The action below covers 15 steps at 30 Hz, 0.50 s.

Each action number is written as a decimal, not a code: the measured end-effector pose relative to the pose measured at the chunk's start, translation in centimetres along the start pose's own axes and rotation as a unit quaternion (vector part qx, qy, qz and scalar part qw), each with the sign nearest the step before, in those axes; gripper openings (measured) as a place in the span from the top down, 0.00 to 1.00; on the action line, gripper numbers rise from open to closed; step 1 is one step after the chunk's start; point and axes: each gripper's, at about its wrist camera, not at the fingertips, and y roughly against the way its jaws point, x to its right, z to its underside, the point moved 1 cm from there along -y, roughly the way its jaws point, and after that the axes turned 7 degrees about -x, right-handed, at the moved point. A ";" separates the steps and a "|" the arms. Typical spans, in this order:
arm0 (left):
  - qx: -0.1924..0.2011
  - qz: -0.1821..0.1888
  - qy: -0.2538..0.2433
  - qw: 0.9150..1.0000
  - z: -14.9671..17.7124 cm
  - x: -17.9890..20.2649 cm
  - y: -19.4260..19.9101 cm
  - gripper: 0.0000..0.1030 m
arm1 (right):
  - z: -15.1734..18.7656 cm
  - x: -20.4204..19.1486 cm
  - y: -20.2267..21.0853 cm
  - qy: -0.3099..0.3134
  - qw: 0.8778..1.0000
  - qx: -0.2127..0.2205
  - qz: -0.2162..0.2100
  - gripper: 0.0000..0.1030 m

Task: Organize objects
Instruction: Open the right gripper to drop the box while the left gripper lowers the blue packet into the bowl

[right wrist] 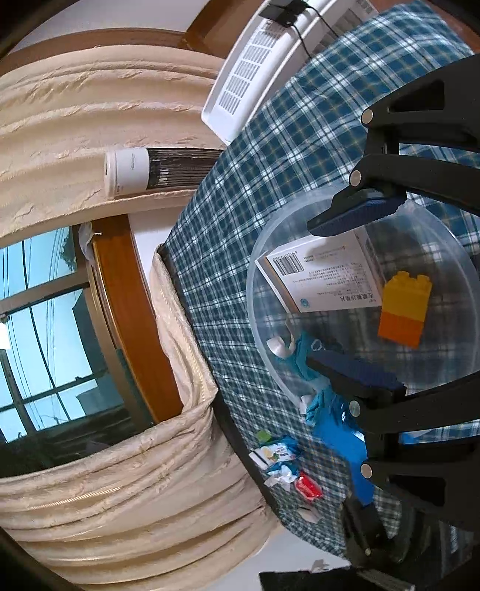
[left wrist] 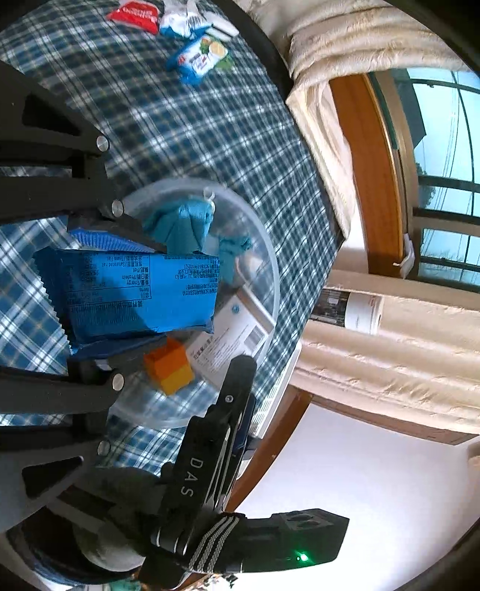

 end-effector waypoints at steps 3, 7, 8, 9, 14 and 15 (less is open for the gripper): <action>0.009 -0.007 0.010 1.000 0.2 -0.5 0.0 0.35 | 0.2 0.1 -0.1 -0.014 1.000 0.000 -0.007 0.36; 0.012 -0.017 0.022 1.000 0.3 -1.5 0.2 0.35 | 0.5 0.1 -0.1 -0.023 1.000 0.001 -0.010 0.36; 0.012 -0.020 0.025 0.999 0.4 -1.7 0.3 0.35 | 0.5 0.0 0.0 -0.025 1.000 0.001 -0.011 0.36; 0.011 -0.022 0.026 0.999 0.5 -1.8 0.3 0.35 | 0.5 -0.1 0.0 -0.025 1.000 0.002 -0.011 0.36; 0.012 -0.038 0.032 0.999 0.9 -2.3 0.5 0.30 | 0.6 -0.8 0.4 -0.024 1.000 0.005 -0.016 0.36; 0.013 -0.040 0.033 0.999 1.0 -2.4 0.5 0.28 | 0.7 -0.9 0.4 -0.023 1.000 0.004 -0.016 0.36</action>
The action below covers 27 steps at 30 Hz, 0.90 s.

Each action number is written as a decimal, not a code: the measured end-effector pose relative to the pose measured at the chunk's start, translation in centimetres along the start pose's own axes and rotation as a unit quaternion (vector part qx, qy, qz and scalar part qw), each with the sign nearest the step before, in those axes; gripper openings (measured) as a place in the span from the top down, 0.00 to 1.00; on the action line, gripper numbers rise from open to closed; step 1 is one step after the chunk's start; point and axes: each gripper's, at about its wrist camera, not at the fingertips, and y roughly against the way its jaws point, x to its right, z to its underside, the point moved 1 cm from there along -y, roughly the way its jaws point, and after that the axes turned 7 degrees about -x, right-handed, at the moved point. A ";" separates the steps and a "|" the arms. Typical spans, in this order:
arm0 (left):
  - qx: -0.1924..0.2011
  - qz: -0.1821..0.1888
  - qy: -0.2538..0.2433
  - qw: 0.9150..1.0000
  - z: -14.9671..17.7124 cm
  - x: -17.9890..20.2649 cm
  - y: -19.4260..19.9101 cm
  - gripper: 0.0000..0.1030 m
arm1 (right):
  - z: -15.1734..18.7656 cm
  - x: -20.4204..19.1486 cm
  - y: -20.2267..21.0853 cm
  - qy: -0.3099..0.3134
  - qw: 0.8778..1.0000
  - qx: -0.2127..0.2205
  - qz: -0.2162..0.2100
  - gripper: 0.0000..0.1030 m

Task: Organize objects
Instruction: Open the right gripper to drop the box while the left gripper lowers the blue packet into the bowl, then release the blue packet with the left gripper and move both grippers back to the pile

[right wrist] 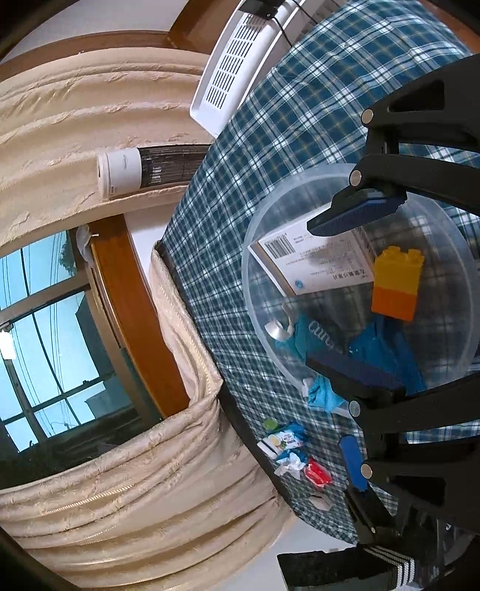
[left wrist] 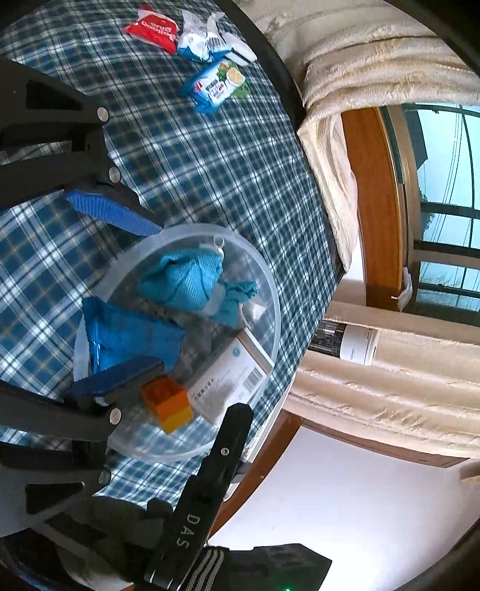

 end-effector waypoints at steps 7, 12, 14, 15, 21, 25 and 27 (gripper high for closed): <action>0.005 -0.008 0.008 1.000 0.4 -1.0 0.7 0.27 | 0.0 -0.4 -0.1 0.000 1.000 -0.003 -0.002 0.36; 0.003 -0.008 0.014 1.000 0.8 -1.6 0.8 0.24 | -0.1 -0.3 -0.9 -0.002 1.000 -0.013 0.004 0.35; 0.002 -0.007 0.014 1.000 1.0 -1.6 0.8 0.22 | -0.1 0.2 -1.6 -0.013 1.000 -0.022 0.004 0.35; 0.002 -0.008 0.013 1.000 1.1 -1.6 0.8 0.22 | -0.1 0.5 -2.0 -0.020 0.999 -0.029 0.004 0.35; 0.001 -0.008 0.023 1.000 1.3 -2.2 1.0 0.18 | 0.2 0.5 -2.5 -0.028 0.999 -0.039 0.006 0.35; 0.000 -0.010 0.034 0.999 1.4 -2.9 1.0 0.11 | 0.0 -0.3 -2.0 -0.023 0.999 -0.030 0.005 0.35; 0.001 -0.012 0.037 0.999 1.5 -3.2 1.2 0.11 | -0.1 -0.7 -1.7 -0.021 0.999 -0.025 0.003 0.35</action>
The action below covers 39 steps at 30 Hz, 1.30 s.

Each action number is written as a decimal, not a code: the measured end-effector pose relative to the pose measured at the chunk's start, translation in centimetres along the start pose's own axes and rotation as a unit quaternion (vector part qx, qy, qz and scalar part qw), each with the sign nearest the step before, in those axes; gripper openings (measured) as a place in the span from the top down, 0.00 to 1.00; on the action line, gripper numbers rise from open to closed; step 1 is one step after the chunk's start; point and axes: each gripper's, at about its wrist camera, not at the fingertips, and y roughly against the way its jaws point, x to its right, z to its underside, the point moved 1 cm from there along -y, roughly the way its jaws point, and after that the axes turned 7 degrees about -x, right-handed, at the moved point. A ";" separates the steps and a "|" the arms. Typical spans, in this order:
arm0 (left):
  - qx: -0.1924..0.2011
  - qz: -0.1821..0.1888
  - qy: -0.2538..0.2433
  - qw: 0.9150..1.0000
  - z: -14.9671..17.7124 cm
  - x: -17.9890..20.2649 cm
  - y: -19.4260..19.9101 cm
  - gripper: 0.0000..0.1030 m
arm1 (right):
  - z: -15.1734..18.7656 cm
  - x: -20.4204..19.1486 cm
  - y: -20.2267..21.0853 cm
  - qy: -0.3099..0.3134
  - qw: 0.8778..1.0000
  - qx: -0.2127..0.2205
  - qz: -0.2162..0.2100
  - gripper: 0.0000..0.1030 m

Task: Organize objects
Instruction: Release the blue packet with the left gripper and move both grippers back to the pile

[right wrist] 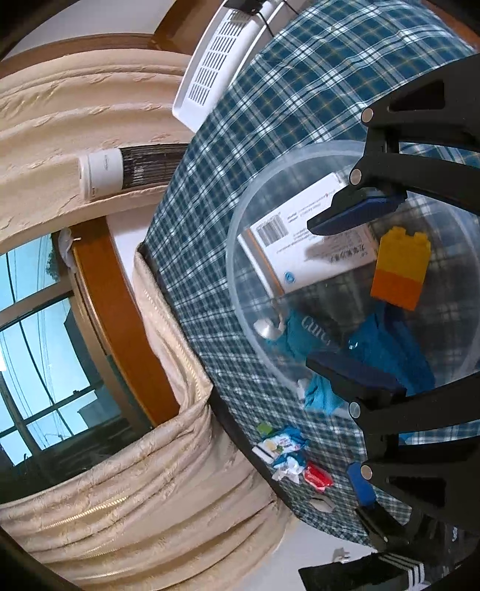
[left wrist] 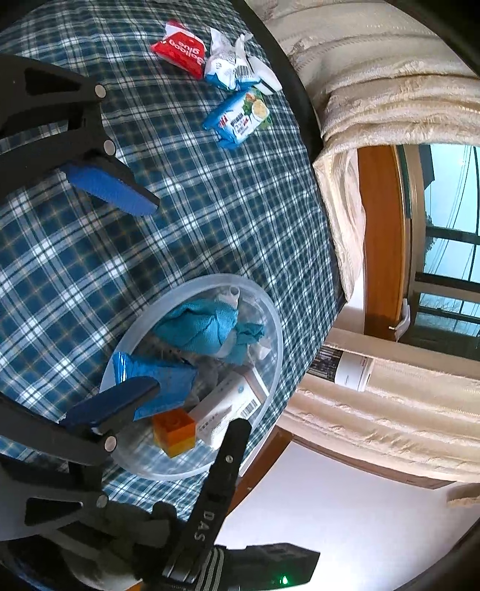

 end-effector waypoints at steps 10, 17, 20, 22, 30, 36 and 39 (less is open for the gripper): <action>0.006 -0.017 0.031 0.999 0.4 -3.0 0.8 0.06 | 0.2 -4.0 0.4 0.026 0.999 0.009 -0.024 0.30; 0.008 -0.037 0.058 0.998 1.0 -5.7 1.5 0.05 | 0.6 -7.3 -0.8 0.046 0.998 -0.003 -0.047 0.30; 0.008 -0.045 0.069 0.997 1.3 -7.0 1.8 0.05 | 0.9 -8.6 -1.3 0.053 0.997 -0.010 -0.056 0.30; 0.008 -0.051 0.077 0.996 1.5 -7.8 2.0 0.05 | 1.1 -9.6 -1.6 0.059 0.996 -0.013 -0.062 0.30; 0.008 -0.068 0.109 0.992 2.3 -11.1 2.7 0.05 | 1.5 -13.0 -2.7 0.089 0.993 -0.024 -0.074 0.30; 0.010 -0.084 0.131 0.988 2.7 -13.7 3.4 0.05 | 2.0 -15.3 -4.1 0.105 0.990 -0.041 -0.085 0.30; 0.012 -0.098 0.144 0.985 2.8 -15.2 3.8 0.05 | 2.2 -16.2 -4.7 0.114 0.988 -0.049 -0.090 0.28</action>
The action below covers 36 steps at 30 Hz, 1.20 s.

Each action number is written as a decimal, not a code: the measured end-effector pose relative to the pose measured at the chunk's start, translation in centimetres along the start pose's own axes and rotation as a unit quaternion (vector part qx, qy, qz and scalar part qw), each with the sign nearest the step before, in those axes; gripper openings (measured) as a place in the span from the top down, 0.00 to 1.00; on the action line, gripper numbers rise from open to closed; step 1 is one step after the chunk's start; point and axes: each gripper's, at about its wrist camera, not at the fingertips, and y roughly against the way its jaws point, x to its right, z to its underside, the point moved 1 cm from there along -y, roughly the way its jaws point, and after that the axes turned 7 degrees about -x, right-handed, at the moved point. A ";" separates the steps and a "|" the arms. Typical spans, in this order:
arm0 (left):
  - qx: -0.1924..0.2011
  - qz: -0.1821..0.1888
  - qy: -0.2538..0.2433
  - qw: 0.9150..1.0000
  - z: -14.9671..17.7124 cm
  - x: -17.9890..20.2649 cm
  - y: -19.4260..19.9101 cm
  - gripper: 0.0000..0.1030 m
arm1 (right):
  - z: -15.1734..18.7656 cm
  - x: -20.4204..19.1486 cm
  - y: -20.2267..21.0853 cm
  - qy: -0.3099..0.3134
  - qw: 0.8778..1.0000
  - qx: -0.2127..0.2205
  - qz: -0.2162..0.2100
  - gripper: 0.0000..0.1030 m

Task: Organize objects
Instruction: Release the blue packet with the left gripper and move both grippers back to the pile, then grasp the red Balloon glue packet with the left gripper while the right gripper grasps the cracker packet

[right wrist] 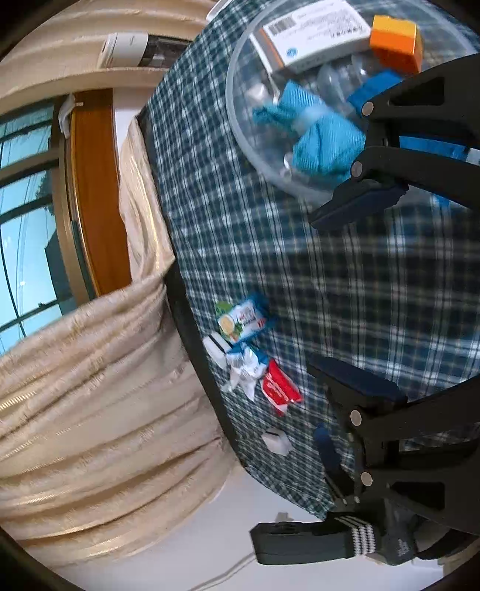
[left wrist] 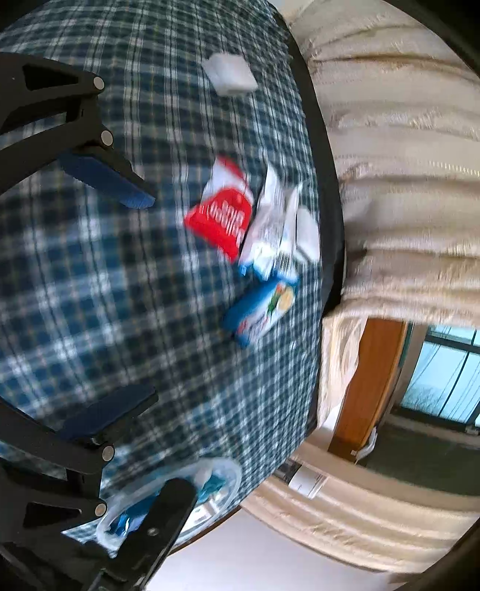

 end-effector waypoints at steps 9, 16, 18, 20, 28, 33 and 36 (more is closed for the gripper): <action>-0.003 -0.047 0.040 0.998 -1.4 -5.1 -0.6 0.04 | -0.4 -1.7 -2.2 0.011 1.000 -0.019 -0.014 0.25; -0.010 -0.063 0.031 0.997 -2.5 -6.1 -1.7 0.04 | -0.6 -2.6 -3.4 0.017 0.999 -0.029 -0.019 0.25; -0.012 -0.066 0.025 0.997 -2.9 -6.2 -2.2 0.04 | -0.6 -2.7 -3.7 0.018 0.999 -0.031 -0.020 0.25; -0.015 -0.066 0.021 0.998 -3.2 -6.3 -2.6 0.04 | -0.6 -2.8 -3.9 0.018 0.999 -0.033 -0.021 0.25; -0.033 -0.070 0.008 0.997 -4.2 -6.4 -4.7 0.04 | -0.5 -2.9 -5.0 0.017 0.999 -0.044 -0.024 0.25; -0.040 -0.081 -0.014 0.996 -4.9 -5.8 -6.0 0.04 | -0.8 -3.1 -5.5 0.019 0.998 -0.050 -0.021 0.25; -0.043 -0.082 -0.020 0.996 -5.3 -5.9 -6.6 0.04 | -0.9 -3.1 -5.6 0.022 0.998 -0.051 -0.019 0.25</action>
